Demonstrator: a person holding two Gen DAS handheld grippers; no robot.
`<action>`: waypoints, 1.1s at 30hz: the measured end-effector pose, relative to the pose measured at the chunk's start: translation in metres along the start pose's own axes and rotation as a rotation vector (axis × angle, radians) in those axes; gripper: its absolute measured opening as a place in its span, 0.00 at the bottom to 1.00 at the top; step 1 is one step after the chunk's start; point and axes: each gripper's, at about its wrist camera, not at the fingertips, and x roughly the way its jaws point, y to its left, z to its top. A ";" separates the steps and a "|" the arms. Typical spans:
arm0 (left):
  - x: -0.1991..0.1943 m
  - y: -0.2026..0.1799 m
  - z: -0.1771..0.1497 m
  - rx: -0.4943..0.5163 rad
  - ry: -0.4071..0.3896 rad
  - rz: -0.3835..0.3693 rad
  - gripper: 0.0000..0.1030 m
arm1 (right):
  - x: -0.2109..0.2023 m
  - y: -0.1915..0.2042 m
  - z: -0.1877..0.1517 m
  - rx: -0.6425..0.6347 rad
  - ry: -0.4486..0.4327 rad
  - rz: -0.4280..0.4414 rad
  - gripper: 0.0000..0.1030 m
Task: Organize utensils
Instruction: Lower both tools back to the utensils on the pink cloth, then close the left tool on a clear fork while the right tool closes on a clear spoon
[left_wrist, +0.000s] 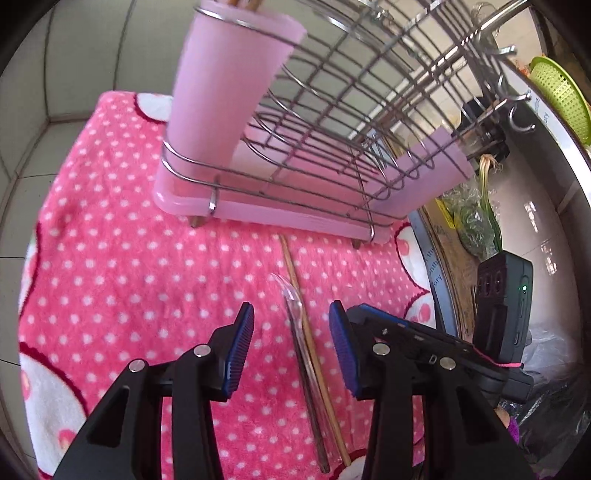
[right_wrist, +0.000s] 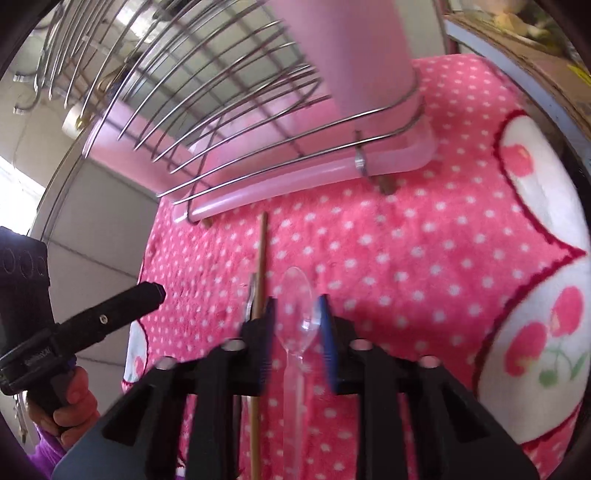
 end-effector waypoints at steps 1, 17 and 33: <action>0.006 -0.003 0.002 0.003 0.019 0.002 0.39 | -0.003 -0.005 0.000 0.016 -0.009 -0.009 0.17; 0.087 -0.016 0.015 -0.019 0.172 0.116 0.14 | -0.030 -0.039 -0.003 0.068 -0.019 0.075 0.18; 0.047 -0.008 0.017 0.038 0.122 0.081 0.03 | -0.005 -0.029 0.005 0.060 0.034 0.077 0.19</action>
